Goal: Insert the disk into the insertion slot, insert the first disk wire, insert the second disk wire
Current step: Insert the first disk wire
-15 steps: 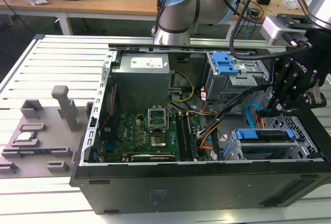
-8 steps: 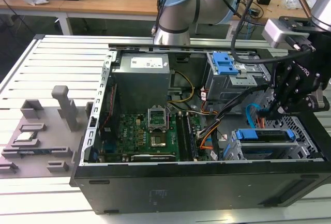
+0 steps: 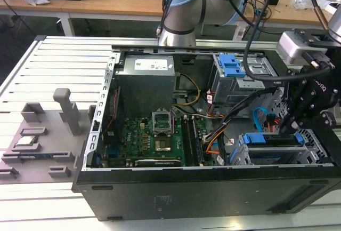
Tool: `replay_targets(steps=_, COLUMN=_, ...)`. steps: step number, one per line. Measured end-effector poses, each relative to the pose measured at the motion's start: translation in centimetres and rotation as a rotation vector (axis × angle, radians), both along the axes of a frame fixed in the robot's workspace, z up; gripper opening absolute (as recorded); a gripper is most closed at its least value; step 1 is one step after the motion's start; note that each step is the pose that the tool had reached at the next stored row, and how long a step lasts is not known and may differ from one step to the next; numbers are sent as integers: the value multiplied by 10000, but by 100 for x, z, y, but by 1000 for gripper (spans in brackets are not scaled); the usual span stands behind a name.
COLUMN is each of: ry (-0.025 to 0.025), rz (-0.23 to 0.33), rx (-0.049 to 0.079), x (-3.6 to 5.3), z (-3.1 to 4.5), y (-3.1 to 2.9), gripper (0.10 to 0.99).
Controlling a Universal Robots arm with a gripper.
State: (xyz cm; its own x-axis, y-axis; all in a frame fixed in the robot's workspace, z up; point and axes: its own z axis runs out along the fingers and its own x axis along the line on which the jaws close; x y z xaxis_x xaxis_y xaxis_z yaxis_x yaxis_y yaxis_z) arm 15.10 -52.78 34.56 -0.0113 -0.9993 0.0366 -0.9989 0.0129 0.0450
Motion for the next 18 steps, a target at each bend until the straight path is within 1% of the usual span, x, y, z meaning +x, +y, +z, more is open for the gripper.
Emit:
replay_targets(steps=2, ry=1, rz=-1, rx=0, x=9, z=-19, y=0, gripper=169)
replay_targets(steps=5, ry=1, rz=-2, rx=-3, x=12, z=-27, y=-2, gripper=169)
replay_targets(steps=12, ry=0, rz=-1, rx=-1, x=13, z=-57, y=-29, gripper=169)
replay_targets(steps=14, ry=-1, rz=0, rx=-6, x=13, z=-89, y=-34, gripper=169)
replay_targets(steps=18, ry=0, rz=0, rx=-6, x=12, z=-97, y=-34, gripper=169)
